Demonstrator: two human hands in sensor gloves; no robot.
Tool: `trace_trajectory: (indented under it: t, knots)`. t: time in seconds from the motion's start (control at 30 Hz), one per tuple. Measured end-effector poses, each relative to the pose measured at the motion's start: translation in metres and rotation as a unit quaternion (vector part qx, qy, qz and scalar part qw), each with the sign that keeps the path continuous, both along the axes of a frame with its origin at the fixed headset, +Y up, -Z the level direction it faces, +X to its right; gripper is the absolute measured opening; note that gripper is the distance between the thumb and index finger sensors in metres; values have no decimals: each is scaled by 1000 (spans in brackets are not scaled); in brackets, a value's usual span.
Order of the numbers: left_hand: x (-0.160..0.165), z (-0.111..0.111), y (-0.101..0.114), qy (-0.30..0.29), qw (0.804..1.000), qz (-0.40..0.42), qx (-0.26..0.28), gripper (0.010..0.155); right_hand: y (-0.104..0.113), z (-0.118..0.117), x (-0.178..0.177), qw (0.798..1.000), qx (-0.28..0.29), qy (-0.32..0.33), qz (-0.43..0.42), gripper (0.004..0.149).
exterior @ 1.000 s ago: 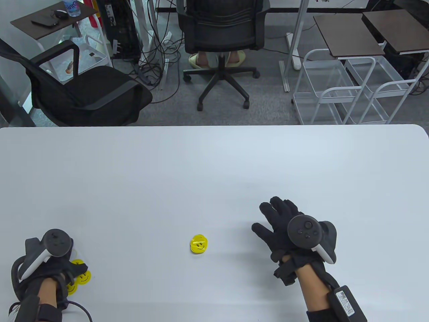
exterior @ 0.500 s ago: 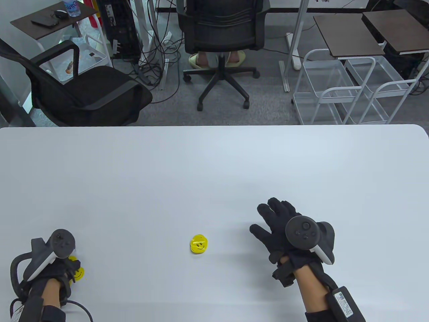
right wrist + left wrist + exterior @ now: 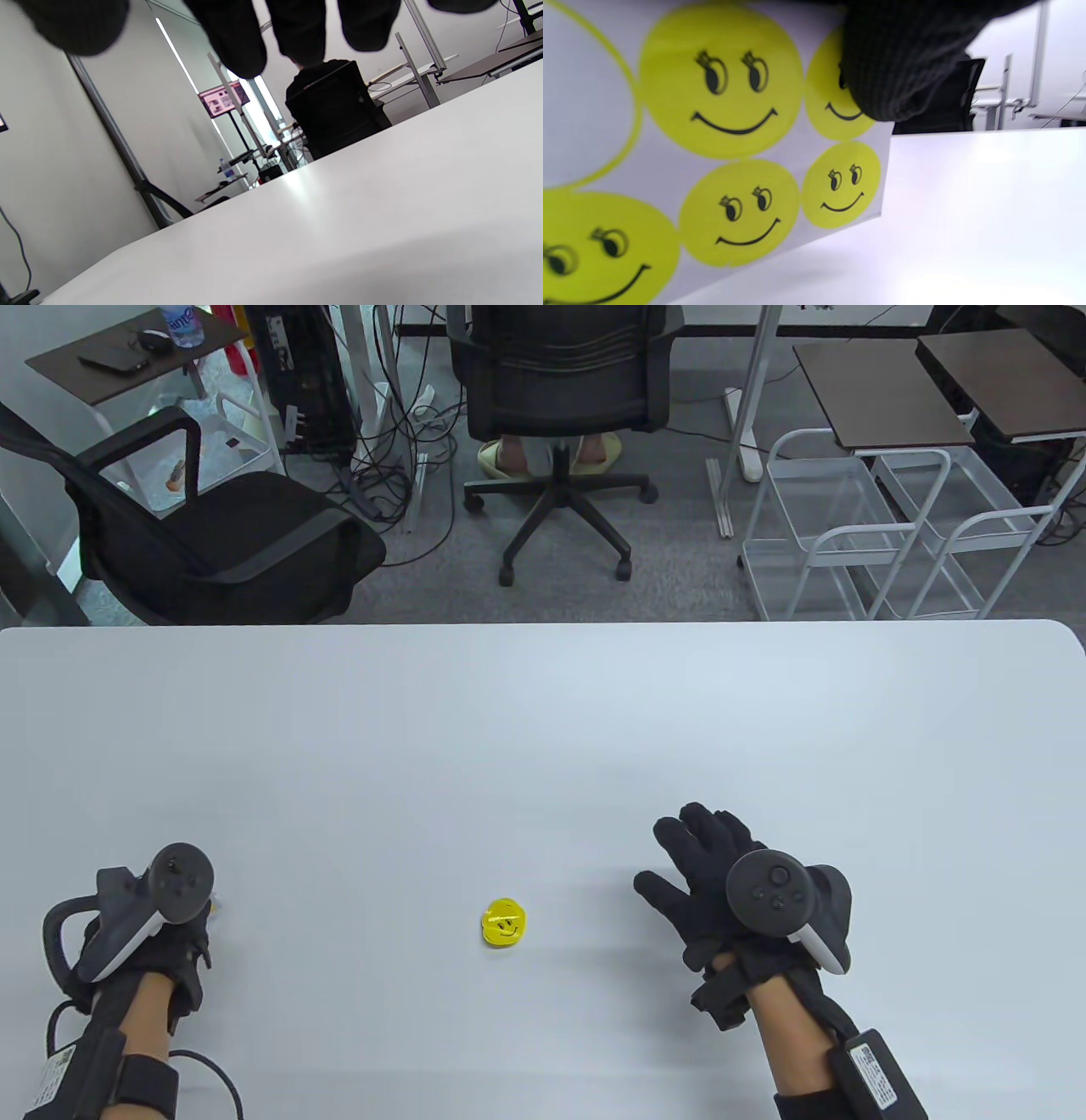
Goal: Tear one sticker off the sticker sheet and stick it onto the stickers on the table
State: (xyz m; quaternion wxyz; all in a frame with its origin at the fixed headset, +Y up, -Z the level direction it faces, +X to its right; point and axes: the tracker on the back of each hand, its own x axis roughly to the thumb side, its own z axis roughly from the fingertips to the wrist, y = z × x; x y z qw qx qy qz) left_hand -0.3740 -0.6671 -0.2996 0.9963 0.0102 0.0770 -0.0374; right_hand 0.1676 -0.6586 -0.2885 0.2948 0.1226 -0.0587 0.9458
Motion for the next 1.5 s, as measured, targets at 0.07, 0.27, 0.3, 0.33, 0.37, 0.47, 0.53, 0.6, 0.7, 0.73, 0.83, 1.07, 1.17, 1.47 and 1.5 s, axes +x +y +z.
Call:
trace_trajectory:
  t: [0.07,0.27,0.3,0.33,0.37,0.47,0.53,0.6,0.7,0.73,0.83,1.07,1.17,1.47,1.5]
  knots:
    - [16,-4,13,-23,999,-1,24,44,1,1,0,1000,4,-1,0,79]
    - [62,-11,38,-84,993,22,78,45,2,1,-1,1000,13,-3,-1,82]
    - [70,-12,40,-96,991,32,82,46,2,1,-1,1000,14,-2,-1,84]
    - [79,-14,42,-114,989,55,81,46,2,1,-2,1000,15,6,-3,86]
    - [84,-15,43,-124,987,71,80,46,1,0,-3,1000,14,12,-7,88]
    - [108,-16,44,-157,977,111,94,47,2,0,-7,1000,18,15,-3,90]
    - [122,-16,44,-180,970,134,99,48,2,0,-11,1000,22,16,4,89]
    - [138,-14,44,-197,960,170,103,48,3,0,-15,999,25,23,3,88]
    - [157,-10,42,-223,948,196,117,48,3,1,-21,999,35,31,1,87]
    - [165,-8,42,-234,944,202,117,48,3,1,-23,999,39,34,4,86]
    - [185,-3,41,-261,932,220,123,50,5,2,-30,998,53,44,-12,81]
    - [213,13,29,-302,893,296,151,51,1,5,-46,992,71,90,-55,75]
    - [218,19,26,-317,881,318,149,52,0,6,-52,992,86,84,-48,74]
    - [223,26,16,-331,852,385,129,53,-7,6,-67,990,82,95,-65,71]
    - [223,27,16,-333,851,385,129,53,-7,6,-69,990,84,94,-67,70]
